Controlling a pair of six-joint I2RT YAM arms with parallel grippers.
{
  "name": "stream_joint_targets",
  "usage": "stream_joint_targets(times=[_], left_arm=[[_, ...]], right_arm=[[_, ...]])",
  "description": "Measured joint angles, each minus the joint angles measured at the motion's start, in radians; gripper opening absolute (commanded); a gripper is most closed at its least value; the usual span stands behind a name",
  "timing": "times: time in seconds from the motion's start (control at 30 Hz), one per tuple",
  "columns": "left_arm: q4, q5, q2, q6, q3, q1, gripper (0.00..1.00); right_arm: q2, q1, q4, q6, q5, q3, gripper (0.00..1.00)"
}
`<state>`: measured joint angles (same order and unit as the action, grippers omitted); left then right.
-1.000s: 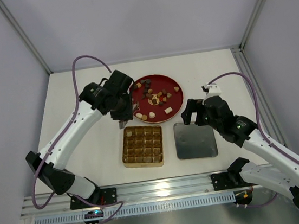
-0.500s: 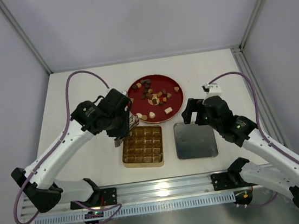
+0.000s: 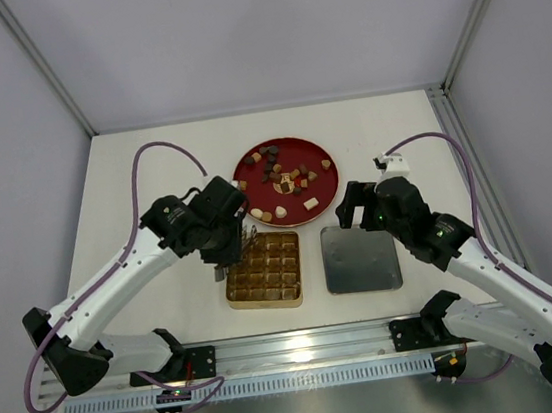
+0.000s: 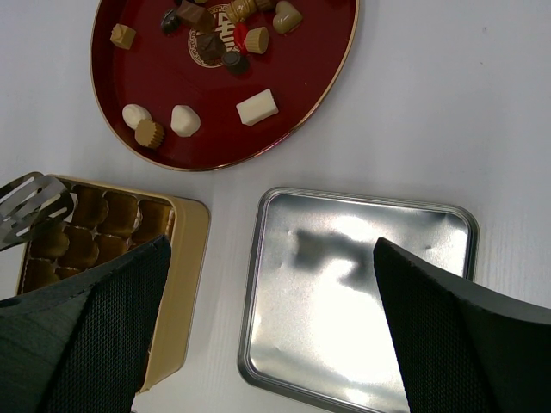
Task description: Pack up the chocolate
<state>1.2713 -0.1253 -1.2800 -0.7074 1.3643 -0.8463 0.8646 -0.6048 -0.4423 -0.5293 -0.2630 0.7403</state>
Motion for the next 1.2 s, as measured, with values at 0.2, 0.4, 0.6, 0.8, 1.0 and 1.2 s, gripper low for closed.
stream_joint_targets(times=[0.2,0.4,0.6,0.8,1.0,1.2], left_arm=[[-0.018,0.005,0.000,-0.001,-0.002,-0.002,0.33],[-0.026,0.007,-0.011,-0.004,-0.004,-0.011,0.34],[-0.027,0.007,-0.016,-0.013,-0.008,-0.013,0.35],[-0.030,0.006,-0.017,-0.017,-0.014,-0.013,0.37],[-0.033,0.005,-0.017,-0.018,-0.014,-0.013,0.38],[-0.033,0.002,-0.018,-0.018,-0.016,-0.013,0.37]], right_arm=[[0.000,0.000,0.001,0.000,0.000,-0.003,1.00],[0.000,0.000,0.001,0.000,0.000,-0.015,1.00],[0.000,0.000,0.001,0.000,0.000,-0.019,1.00],[0.000,0.000,0.001,0.000,0.000,-0.021,1.00],[0.000,0.000,0.001,0.000,0.000,-0.021,1.00],[0.000,0.000,0.001,0.000,0.000,-0.021,1.00]])
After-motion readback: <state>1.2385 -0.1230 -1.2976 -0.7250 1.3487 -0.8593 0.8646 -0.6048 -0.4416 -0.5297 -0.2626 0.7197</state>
